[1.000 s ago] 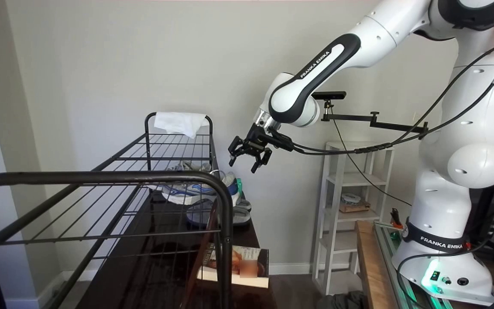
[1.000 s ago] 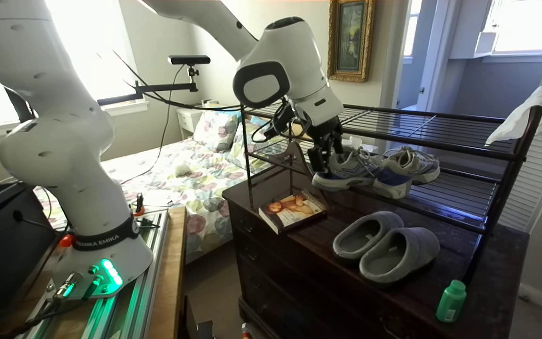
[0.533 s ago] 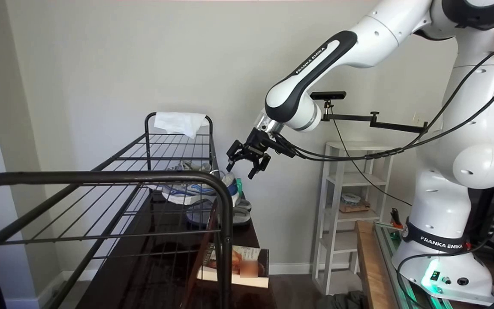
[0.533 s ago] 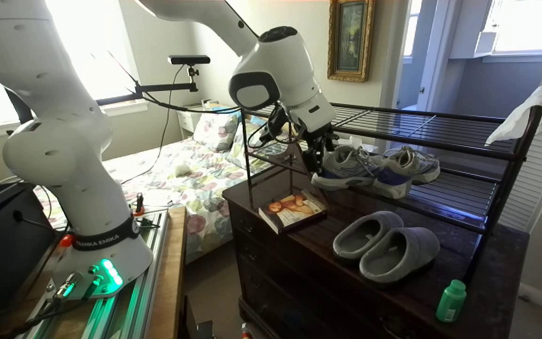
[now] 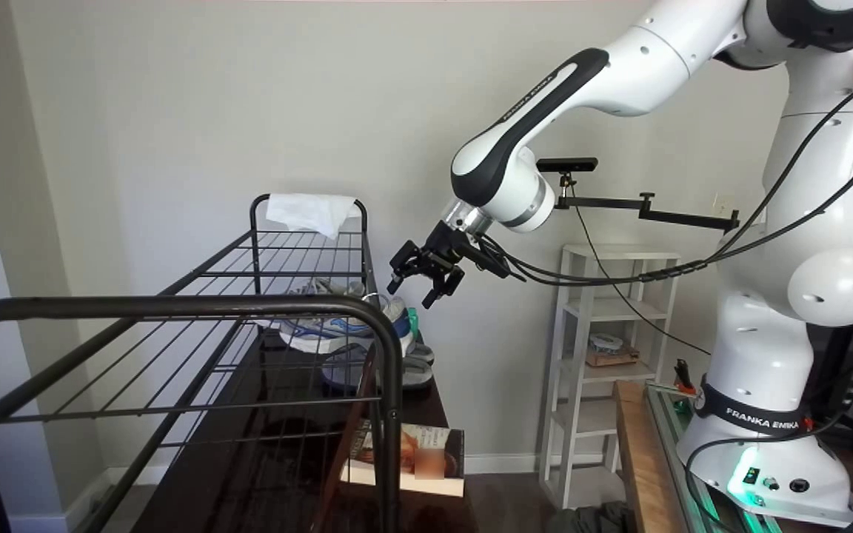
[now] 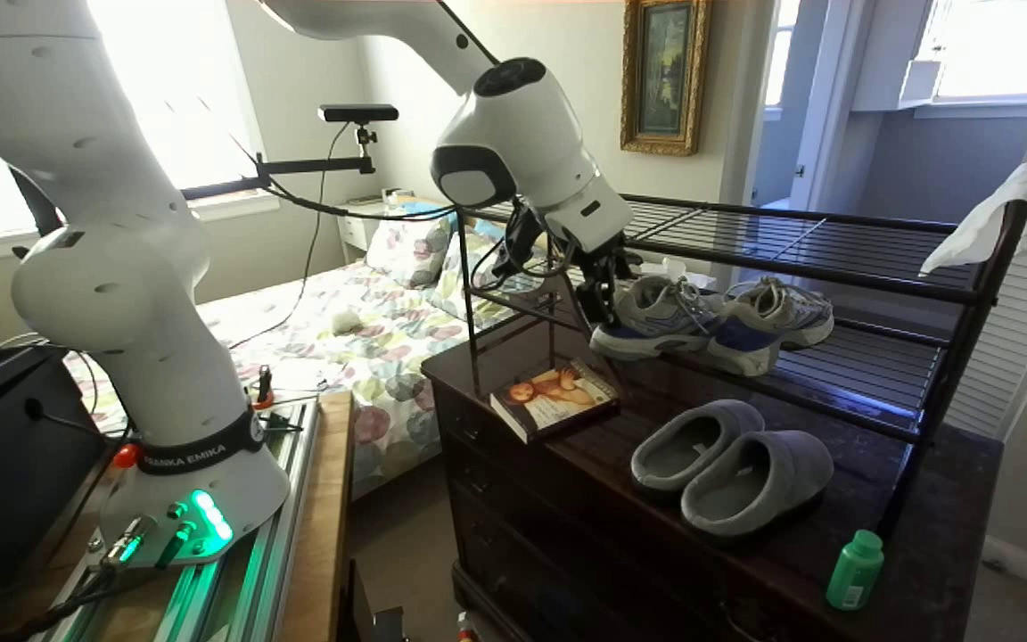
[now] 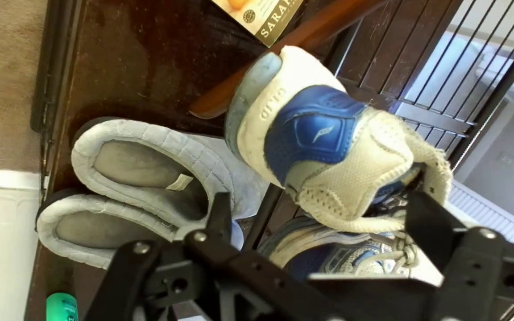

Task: Put a shoe on the top stand and put the green bottle in the shoe

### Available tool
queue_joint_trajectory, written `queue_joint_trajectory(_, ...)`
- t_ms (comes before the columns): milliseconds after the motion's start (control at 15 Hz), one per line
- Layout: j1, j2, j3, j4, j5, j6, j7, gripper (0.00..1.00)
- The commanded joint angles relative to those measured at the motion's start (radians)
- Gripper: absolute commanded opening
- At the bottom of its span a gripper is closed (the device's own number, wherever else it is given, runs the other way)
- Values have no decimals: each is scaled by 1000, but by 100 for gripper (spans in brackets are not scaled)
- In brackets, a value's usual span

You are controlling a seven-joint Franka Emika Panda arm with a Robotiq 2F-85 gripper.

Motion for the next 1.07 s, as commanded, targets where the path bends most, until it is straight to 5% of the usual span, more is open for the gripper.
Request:
queue_joint_trajectory(0, 16, 45, 2, 7, 99, 70, -81, 100)
queue_joint_trajectory(533, 10, 186, -15, 4, -27, 72, 16, 100)
queue_joint_trajectory(600, 12, 199, -21, 6, -42, 69, 26, 75)
queue_joint_trajectory(1000, 18, 222, -49, 17, -108, 55, 63, 38)
